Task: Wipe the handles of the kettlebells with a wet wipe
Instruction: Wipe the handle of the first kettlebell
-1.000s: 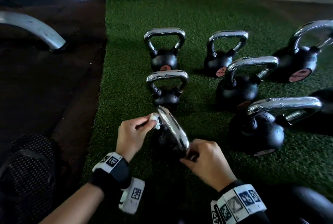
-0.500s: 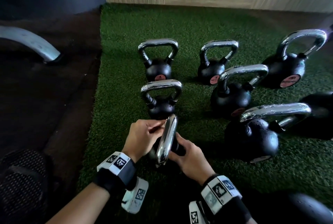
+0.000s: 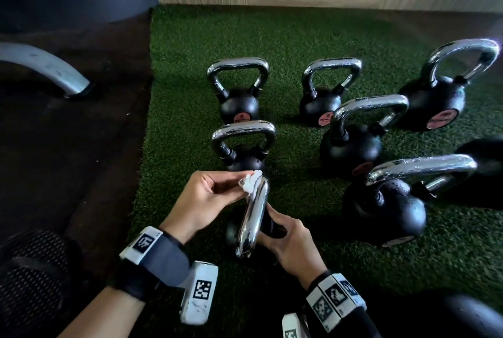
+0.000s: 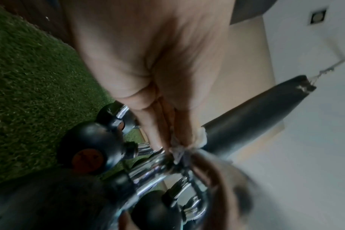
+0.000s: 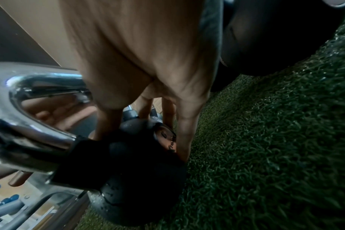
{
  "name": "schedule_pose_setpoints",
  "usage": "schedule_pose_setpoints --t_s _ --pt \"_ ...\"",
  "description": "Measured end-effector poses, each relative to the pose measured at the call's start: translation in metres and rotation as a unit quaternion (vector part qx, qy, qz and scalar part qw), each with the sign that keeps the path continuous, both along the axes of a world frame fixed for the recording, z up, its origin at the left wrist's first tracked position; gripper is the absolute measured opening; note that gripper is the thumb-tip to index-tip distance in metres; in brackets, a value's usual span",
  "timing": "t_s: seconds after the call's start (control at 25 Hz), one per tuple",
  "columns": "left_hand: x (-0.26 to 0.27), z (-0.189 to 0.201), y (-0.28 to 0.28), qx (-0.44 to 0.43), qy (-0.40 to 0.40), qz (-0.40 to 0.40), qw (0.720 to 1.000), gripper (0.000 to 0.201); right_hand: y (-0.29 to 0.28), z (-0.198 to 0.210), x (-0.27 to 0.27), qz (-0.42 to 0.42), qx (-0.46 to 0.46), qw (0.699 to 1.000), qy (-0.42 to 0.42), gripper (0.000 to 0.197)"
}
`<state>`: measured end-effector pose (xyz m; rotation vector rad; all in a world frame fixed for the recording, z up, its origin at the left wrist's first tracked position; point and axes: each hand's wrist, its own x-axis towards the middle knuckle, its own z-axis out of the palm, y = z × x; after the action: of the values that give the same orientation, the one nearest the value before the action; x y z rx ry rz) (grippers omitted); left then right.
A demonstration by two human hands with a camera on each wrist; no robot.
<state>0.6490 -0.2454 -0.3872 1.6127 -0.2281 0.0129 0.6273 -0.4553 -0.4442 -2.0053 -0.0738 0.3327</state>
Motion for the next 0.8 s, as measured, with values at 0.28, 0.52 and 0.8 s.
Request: schedule_pose_setpoints --t_s 0.28,0.52,0.8 --pt "-0.02 0.014 0.007 -0.037 0.11 -0.008 0.993 0.03 0.0 0.009 0.002 0.008 -0.003 1.0 0.004 0.083" --pt "-0.053 0.008 0.02 0.031 0.107 -0.015 0.994 0.035 0.002 0.006 0.001 -0.007 0.037 0.999 0.018 0.08" --pt "-0.076 -0.007 0.022 0.062 0.074 -0.053 0.994 0.026 0.0 0.007 0.001 -0.01 0.033 0.999 0.033 0.076"
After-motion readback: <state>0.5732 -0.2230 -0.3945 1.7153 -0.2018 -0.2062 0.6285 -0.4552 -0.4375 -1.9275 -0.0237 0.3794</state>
